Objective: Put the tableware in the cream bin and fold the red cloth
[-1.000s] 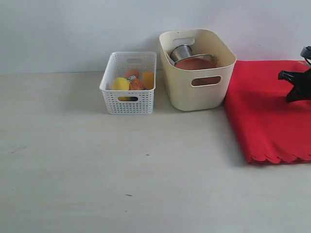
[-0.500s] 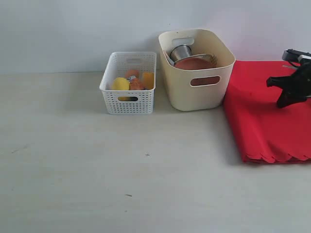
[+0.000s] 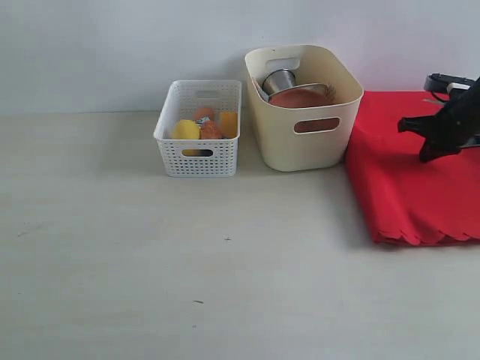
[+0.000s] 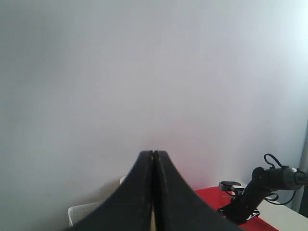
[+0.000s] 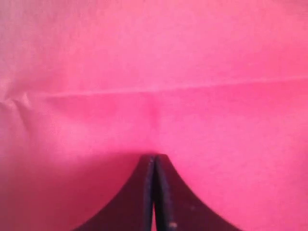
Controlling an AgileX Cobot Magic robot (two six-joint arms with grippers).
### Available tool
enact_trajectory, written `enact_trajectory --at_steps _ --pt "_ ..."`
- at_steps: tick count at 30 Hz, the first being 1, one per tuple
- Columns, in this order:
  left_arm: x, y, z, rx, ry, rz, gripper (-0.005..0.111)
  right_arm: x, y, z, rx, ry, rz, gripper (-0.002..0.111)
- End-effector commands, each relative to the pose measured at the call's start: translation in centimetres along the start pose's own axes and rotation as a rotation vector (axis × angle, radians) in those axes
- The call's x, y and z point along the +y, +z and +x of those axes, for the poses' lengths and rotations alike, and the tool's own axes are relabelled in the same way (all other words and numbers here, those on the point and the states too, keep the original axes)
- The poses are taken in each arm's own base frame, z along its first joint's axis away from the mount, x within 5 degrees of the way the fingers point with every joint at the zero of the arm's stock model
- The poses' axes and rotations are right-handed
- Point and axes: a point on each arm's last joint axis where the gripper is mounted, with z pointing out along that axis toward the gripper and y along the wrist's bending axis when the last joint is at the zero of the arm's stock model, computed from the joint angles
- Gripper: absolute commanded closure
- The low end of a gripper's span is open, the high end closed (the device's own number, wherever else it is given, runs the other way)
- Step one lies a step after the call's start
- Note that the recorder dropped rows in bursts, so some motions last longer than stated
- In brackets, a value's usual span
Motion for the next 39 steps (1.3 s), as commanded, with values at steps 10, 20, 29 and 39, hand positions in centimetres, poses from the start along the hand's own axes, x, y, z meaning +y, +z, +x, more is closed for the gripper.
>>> enact_trajectory --at_steps 10,20,29,39 --pt "-0.2 -0.4 -0.1 -0.013 -0.006 0.014 0.106 -0.4 4.8 -0.9 -0.059 0.078 -0.012 0.108" --pt "-0.2 -0.4 -0.1 -0.013 0.013 0.015 0.106 0.0 2.4 -2.4 -0.068 0.07 -0.031 0.108" --pt "0.4 -0.1 0.9 -0.02 -0.006 -0.027 0.106 1.5 -9.4 -3.4 -0.17 -0.023 0.019 0.108" --pt "0.9 0.1 1.4 -0.027 0.08 -0.064 0.106 2.8 -21.6 2.6 -0.369 -0.086 0.078 0.108"
